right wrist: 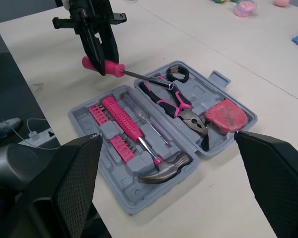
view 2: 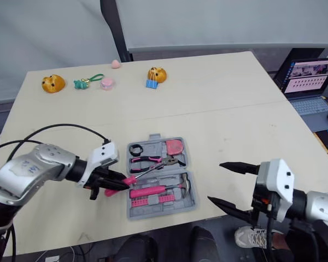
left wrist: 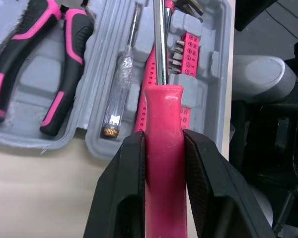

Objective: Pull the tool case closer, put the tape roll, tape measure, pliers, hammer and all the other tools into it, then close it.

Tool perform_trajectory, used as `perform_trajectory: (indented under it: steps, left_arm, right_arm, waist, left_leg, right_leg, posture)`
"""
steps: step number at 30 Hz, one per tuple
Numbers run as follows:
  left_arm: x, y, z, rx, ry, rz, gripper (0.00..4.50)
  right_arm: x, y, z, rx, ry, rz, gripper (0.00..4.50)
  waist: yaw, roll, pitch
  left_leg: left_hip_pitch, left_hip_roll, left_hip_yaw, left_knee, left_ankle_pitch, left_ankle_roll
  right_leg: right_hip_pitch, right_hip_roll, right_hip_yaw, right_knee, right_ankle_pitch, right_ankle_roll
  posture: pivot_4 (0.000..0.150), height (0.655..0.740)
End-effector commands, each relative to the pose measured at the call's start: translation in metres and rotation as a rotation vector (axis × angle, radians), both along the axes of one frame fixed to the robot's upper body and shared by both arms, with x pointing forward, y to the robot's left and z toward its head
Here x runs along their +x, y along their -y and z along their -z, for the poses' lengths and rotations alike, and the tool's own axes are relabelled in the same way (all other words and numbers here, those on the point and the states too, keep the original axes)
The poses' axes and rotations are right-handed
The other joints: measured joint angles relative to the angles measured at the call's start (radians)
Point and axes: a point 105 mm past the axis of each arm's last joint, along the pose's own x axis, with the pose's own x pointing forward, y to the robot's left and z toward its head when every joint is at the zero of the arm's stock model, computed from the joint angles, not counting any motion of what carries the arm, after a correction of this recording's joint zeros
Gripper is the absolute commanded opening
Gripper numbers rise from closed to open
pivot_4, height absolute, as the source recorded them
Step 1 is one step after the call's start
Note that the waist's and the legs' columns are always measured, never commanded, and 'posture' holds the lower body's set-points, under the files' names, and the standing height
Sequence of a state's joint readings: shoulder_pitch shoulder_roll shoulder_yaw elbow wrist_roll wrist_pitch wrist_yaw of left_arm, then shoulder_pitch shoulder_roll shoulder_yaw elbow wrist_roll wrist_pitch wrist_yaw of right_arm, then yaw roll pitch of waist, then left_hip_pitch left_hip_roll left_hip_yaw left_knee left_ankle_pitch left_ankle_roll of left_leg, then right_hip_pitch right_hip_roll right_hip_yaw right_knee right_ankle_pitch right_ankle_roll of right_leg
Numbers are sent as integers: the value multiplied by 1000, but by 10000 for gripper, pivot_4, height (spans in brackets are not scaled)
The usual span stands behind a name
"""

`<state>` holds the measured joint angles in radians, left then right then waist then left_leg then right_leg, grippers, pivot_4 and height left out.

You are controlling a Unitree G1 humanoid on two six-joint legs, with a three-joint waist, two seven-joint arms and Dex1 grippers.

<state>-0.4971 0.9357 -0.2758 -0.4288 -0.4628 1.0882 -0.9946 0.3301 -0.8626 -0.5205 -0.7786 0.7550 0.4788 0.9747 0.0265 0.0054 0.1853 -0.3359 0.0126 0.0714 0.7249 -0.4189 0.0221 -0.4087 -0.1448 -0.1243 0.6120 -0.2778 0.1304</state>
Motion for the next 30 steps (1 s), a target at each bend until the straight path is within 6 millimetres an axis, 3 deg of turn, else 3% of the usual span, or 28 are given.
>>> perform_trajectory:
  steps: [1, 13, 17, 21, 30]
  left_arm:
    - [1, 18, -5, 14, 68, 61, 5921]
    - [-10, 24, 8, 251, 117, 186, 5921]
    - [-18, 42, 8, 192, 121, 189, 5921]
    - [-33, 40, 12, 226, 83, 226, 5921]
    - [-41, 40, 11, 373, 83, 325, 5921]
  right_arm:
    - [-4, -3, -8, -13, 43, -20, 45000]
    - [-6, -6, -6, -33, 27, -32, 45000]
    - [-7, -8, -8, -34, 25, -41, 45000]
    - [-7, -6, -10, -40, 15, -41, 45000]
    - [-6, -11, -13, -35, 12, -48, 45000]
  waist:
    - [4, 0, 0]
    - [2, 0, 0]
    - [5, -1, 1]
    - [0, -2, 1]
    - [7, -2, 1]
  left_leg:
    - [0, 0, -1, 0, 0, 0]
    - [0, 0, -1, 1, 0, 0]
    - [-1, 0, -1, 2, 0, 1]
    - [-1, 0, -3, 2, 0, 1]
    - [-1, 0, -5, 6, 0, 1]
  right_leg:
    - [1, 0, 0, 0, 0, 0]
    - [1, 0, 0, 0, 0, 0]
    - [1, 0, 0, 0, 0, 0]
    - [1, 0, -1, 0, 0, 0]
    - [3, -1, -1, 0, 1, 0]
  posture:
    - [1500, 7155]
    - [1500, 7155]
    - [1500, 7155]
    - [1500, 7155]
    - [1500, 7155]
